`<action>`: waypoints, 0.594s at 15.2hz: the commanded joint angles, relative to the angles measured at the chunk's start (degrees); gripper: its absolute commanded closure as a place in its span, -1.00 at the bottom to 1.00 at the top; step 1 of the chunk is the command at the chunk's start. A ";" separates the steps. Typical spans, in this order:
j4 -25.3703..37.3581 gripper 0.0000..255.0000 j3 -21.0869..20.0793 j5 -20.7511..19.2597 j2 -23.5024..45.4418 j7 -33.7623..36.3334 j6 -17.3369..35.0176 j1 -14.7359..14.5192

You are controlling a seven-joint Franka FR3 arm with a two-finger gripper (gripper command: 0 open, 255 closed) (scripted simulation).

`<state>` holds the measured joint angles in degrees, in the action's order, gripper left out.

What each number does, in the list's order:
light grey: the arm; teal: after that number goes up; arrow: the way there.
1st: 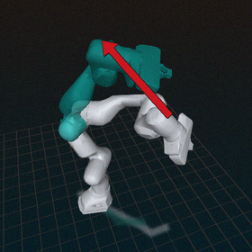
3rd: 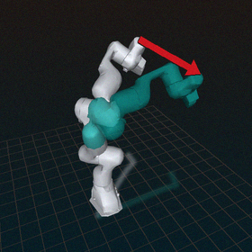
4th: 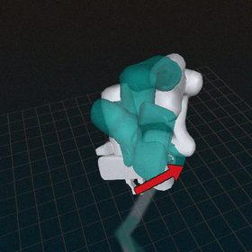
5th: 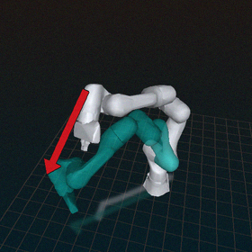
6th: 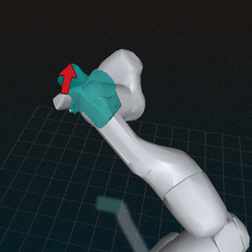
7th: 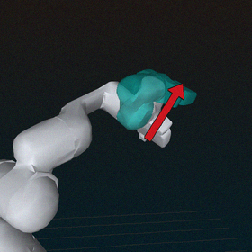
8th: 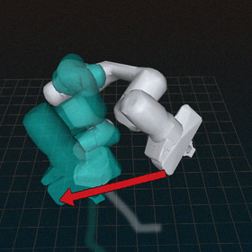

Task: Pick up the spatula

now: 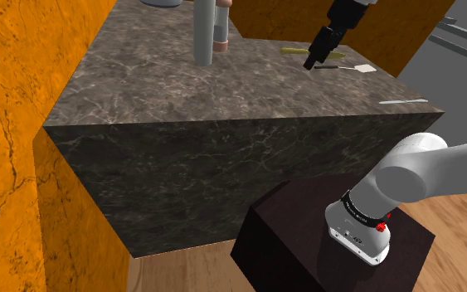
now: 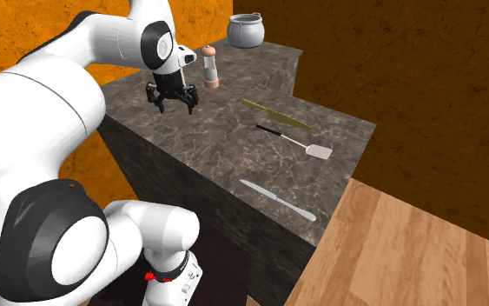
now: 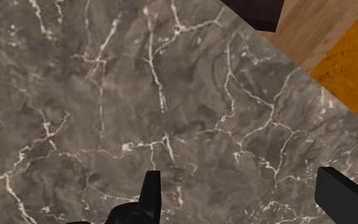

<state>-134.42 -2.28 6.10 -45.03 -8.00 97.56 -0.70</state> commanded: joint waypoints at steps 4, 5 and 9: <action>-1.77 -1.00 4.72 -2.83 -1.75 -8.27 -0.86 -0.18; -2.14 -1.00 6.33 -3.87 -2.09 -11.04 -1.09 -0.22; -2.50 -1.00 12.88 -8.19 -2.21 -22.18 -1.71 -0.38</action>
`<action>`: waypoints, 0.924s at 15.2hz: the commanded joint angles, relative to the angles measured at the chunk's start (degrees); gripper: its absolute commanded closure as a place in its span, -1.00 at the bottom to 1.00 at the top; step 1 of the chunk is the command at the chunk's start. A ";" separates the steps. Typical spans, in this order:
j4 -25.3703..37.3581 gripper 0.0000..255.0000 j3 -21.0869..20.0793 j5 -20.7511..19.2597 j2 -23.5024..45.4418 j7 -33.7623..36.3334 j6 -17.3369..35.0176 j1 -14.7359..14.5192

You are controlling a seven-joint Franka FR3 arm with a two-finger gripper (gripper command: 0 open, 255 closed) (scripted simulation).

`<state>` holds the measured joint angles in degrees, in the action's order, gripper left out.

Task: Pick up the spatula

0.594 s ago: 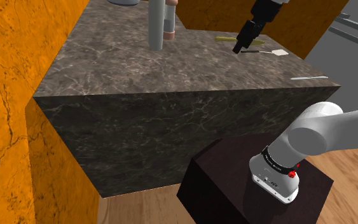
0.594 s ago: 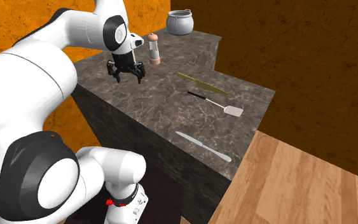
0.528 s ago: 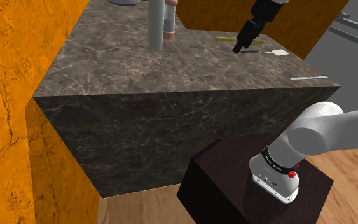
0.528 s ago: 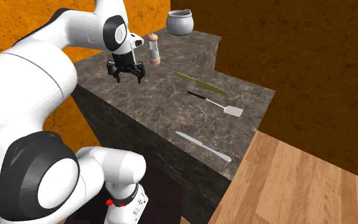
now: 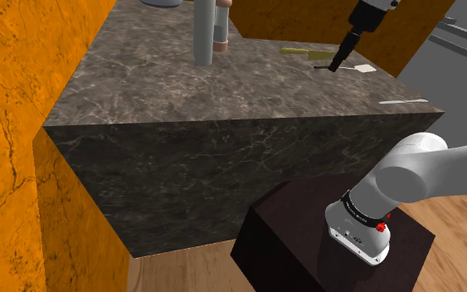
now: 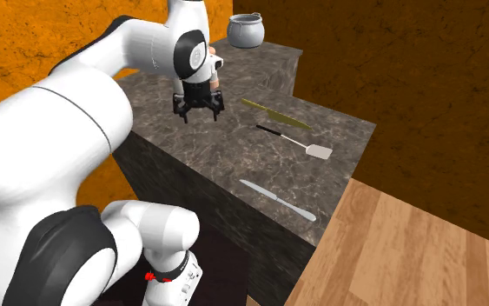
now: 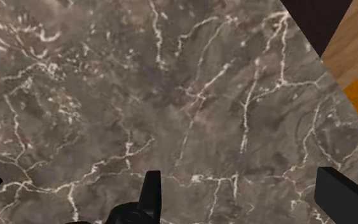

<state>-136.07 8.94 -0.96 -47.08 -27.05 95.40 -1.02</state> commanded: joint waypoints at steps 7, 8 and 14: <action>2.73 -1.00 13.36 -8.10 4.33 -22.73 0.79 -1.39; 3.65 -1.00 15.05 -8.89 5.42 -25.54 0.97 -1.78; 11.22 -1.00 25.53 -11.74 14.06 -42.64 2.44 -5.46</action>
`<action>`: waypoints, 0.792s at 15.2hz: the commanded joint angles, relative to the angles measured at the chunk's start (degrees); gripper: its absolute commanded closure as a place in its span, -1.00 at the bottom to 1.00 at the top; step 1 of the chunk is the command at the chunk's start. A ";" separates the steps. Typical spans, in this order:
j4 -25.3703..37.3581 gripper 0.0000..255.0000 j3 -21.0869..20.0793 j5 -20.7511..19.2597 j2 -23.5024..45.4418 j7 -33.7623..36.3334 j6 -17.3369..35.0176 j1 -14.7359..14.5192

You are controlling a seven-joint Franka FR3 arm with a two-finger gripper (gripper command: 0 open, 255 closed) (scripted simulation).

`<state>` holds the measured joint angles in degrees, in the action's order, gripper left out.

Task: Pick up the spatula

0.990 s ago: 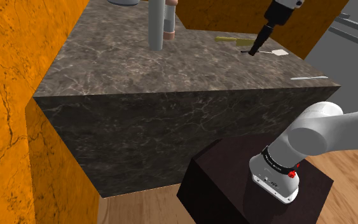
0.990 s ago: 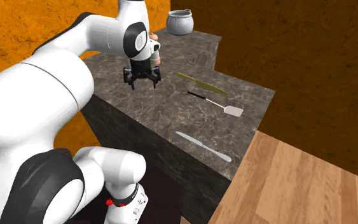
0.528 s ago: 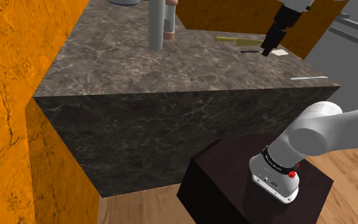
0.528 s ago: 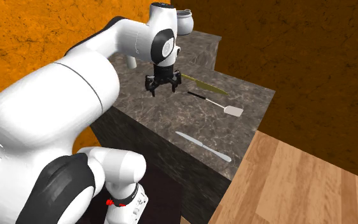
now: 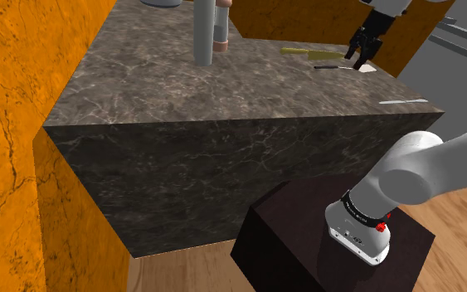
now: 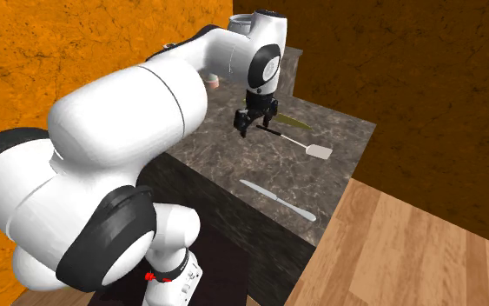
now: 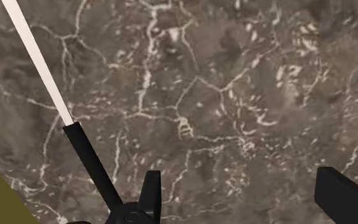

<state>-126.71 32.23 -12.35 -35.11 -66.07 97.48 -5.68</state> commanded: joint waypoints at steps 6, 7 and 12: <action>12.63 -1.00 14.27 2.00 14.76 -22.24 1.99 -6.78; 14.73 -1.00 16.56 3.24 17.47 -25.72 2.20 -7.91; 17.99 -1.00 21.68 7.23 24.27 -33.88 4.00 -9.87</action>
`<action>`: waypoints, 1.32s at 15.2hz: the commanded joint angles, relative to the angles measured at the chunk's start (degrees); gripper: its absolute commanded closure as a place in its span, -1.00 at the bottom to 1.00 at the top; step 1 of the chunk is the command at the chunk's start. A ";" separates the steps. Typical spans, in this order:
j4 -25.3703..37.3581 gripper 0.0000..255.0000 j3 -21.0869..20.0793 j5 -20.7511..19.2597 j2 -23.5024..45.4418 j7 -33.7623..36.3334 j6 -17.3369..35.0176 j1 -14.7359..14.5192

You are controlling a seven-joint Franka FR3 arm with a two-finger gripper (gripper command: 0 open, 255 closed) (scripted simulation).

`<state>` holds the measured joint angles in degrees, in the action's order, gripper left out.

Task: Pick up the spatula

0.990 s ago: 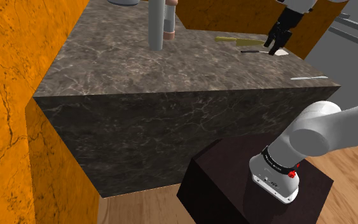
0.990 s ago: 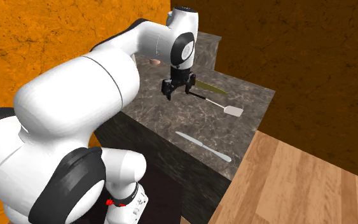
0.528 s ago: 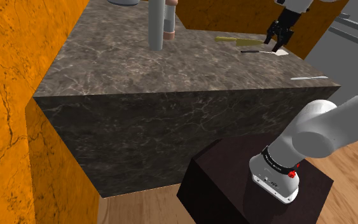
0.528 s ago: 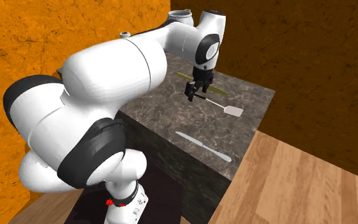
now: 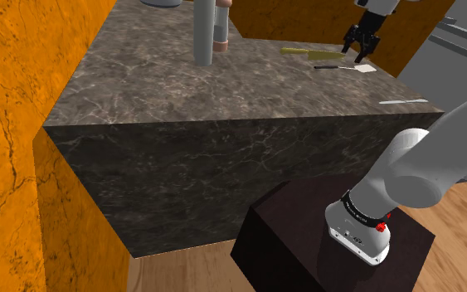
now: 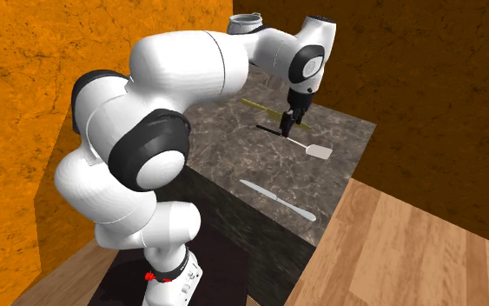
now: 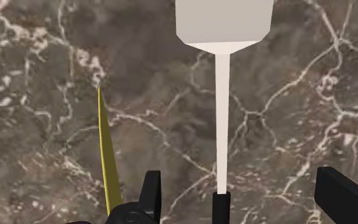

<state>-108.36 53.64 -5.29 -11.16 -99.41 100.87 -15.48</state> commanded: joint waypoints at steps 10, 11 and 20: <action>-4.30 1.00 0.81 0.35 0.73 -0.88 4.83 0.02; -4.31 1.00 0.81 0.35 0.73 -0.88 4.84 0.02; -2.28 1.00 0.48 0.18 0.42 -0.65 2.60 -0.01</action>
<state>-111.19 54.28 -4.93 -10.49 -100.20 104.19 -15.52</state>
